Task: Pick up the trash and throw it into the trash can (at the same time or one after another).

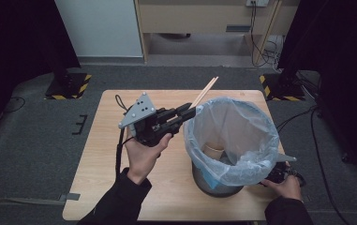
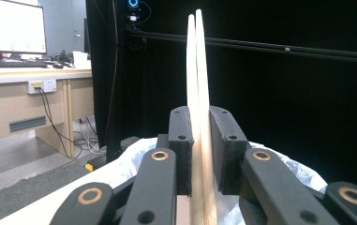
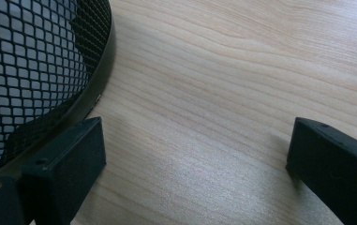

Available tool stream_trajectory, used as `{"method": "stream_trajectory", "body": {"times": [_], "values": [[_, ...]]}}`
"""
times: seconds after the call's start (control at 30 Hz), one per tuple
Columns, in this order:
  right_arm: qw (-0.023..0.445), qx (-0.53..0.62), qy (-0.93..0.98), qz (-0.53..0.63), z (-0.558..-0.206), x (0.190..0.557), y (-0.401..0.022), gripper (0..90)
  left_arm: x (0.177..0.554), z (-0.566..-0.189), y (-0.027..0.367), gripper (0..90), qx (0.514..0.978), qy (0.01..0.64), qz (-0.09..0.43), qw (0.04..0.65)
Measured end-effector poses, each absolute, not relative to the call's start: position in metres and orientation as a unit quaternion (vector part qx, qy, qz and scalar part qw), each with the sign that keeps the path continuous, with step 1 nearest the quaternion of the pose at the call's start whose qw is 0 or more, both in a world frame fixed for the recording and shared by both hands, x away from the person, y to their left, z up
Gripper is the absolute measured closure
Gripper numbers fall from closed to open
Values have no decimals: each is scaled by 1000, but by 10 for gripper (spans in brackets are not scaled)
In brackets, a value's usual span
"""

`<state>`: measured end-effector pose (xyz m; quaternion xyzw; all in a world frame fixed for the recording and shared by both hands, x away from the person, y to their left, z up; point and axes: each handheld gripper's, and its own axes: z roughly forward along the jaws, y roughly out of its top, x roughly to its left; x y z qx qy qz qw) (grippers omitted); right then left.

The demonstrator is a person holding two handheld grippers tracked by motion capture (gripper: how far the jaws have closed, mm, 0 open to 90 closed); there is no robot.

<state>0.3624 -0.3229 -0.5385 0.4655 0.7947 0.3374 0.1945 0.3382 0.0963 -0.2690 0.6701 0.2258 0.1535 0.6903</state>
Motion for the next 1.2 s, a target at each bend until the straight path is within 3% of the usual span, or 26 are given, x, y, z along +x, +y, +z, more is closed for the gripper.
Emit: {"method": "stream_trajectory", "body": {"times": [1.2], "values": [[192, 466, 795, 337, -539, 363, -322, 44, 354, -266, 30, 795, 688, 206, 129, 684]]}}
